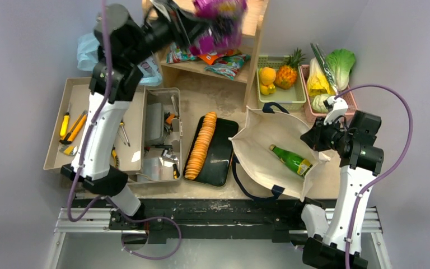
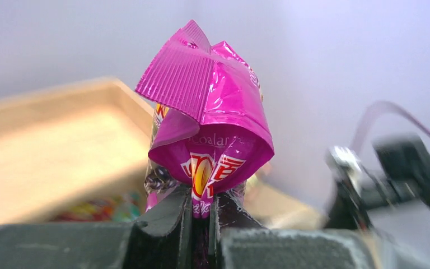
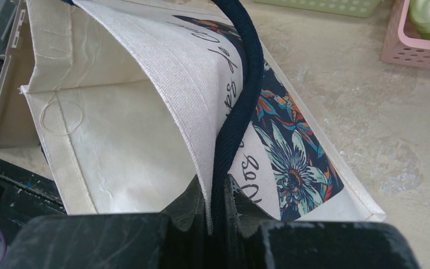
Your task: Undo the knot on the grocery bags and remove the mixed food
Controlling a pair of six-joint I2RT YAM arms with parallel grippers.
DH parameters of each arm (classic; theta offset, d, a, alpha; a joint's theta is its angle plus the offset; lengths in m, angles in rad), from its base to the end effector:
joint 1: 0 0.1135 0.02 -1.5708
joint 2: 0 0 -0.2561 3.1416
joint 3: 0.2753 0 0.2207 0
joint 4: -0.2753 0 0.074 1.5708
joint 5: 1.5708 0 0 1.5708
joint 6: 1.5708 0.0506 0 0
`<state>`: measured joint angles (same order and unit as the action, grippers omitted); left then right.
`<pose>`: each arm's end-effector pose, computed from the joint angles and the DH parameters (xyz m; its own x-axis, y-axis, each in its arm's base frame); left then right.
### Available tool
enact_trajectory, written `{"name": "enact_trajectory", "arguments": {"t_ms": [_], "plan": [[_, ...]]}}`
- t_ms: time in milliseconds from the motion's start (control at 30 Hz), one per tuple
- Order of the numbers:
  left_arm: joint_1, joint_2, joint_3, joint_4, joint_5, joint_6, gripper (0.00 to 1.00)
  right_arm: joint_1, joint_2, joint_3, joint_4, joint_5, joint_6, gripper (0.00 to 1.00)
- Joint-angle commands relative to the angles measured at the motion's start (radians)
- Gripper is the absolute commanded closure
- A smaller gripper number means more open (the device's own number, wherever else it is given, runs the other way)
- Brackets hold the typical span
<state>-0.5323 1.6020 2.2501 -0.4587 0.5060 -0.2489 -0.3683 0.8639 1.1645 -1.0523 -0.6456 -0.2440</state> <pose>0.2264 -0.1618 0.5678 -0.0532 -0.2188 -0.9743 0.8677 0.4728 -0.1535 0.1251 -0.0156 0.3503 -0.5886 0.0203 -0.8082 -0.2728 0.9361 0.2222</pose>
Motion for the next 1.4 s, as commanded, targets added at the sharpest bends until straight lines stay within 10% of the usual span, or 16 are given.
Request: {"name": "enact_trajectory", "arguments": {"t_ms": [0,267,767,1167,1367], "plan": [[0.130,0.163,0.244,0.266,-0.220,-0.137,1.00,0.003,-0.001,0.003,0.056,-0.034,-0.014,1.00],[0.159,0.326,0.312,0.530,-0.375,-0.369,1.00,0.003,-0.010,0.008,0.016,-0.012,-0.024,1.00],[0.142,0.457,0.277,0.516,-0.556,-0.788,0.99,0.003,-0.014,0.050,-0.043,0.048,-0.034,1.00],[0.150,0.453,0.231,0.476,-0.563,-0.759,0.02,0.003,-0.009,0.073,-0.041,0.053,-0.015,1.00],[0.185,0.340,0.178,0.321,-0.579,-0.644,0.00,0.002,-0.011,0.069,-0.040,0.049,-0.021,1.00]]}}
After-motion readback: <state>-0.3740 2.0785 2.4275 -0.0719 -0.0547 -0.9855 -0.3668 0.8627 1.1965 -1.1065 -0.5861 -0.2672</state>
